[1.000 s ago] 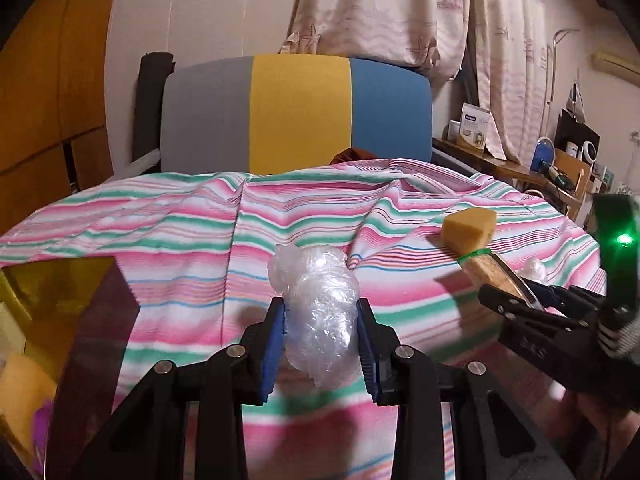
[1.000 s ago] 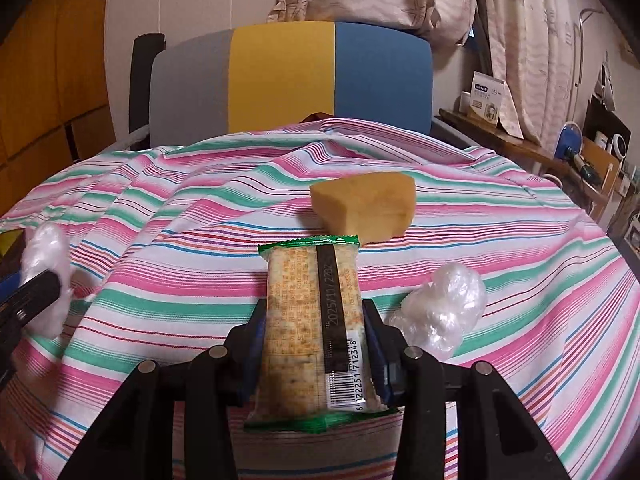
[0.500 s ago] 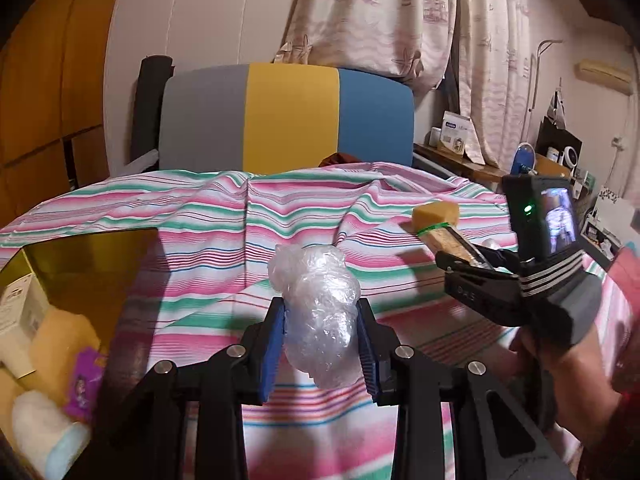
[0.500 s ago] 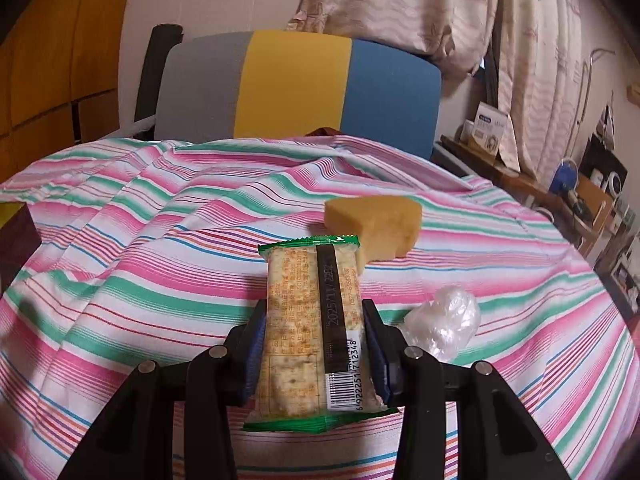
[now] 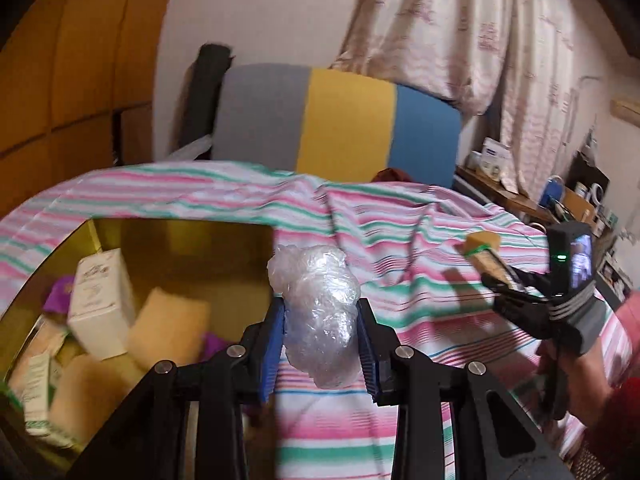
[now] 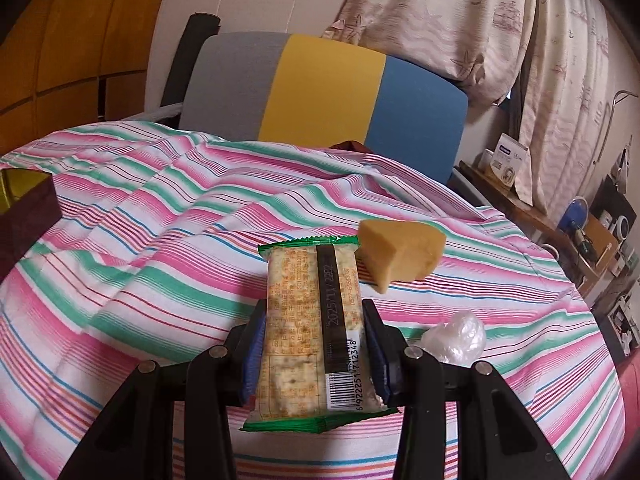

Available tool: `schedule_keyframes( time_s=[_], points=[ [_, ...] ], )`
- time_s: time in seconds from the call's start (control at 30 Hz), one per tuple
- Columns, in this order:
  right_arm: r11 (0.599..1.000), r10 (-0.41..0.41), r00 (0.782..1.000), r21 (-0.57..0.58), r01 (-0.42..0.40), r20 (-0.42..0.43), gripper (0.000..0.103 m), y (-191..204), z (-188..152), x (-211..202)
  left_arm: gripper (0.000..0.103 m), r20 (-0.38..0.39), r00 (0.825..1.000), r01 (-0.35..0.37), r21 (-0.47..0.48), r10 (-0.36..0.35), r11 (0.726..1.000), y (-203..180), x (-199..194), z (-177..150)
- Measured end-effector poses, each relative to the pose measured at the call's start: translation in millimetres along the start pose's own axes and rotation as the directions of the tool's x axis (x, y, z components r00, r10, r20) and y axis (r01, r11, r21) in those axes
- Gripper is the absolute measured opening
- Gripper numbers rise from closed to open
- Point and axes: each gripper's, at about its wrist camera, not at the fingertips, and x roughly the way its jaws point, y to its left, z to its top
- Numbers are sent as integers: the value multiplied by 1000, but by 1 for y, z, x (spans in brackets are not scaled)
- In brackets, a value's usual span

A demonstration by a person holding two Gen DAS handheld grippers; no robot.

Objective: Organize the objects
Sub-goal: 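Carry both items over the gold tin and open both tools to drop them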

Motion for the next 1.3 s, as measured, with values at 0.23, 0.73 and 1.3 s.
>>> schedule_keyframes(
  time_s=[0.23, 0.73, 1.3],
  points=[
    [994, 112, 993, 14, -113, 32, 44, 24, 11, -26, 35, -29, 999, -42, -112, 39, 993, 46, -4, 0],
    [923, 379, 922, 34, -383, 80, 44, 110, 35, -75, 35, -108, 991, -103, -215, 81, 971, 108, 26, 38],
    [855, 517, 854, 14, -518, 55, 44, 168, 36, -94, 94, -83, 983, -181, -255, 165, 950, 130, 9, 29]
  ],
)
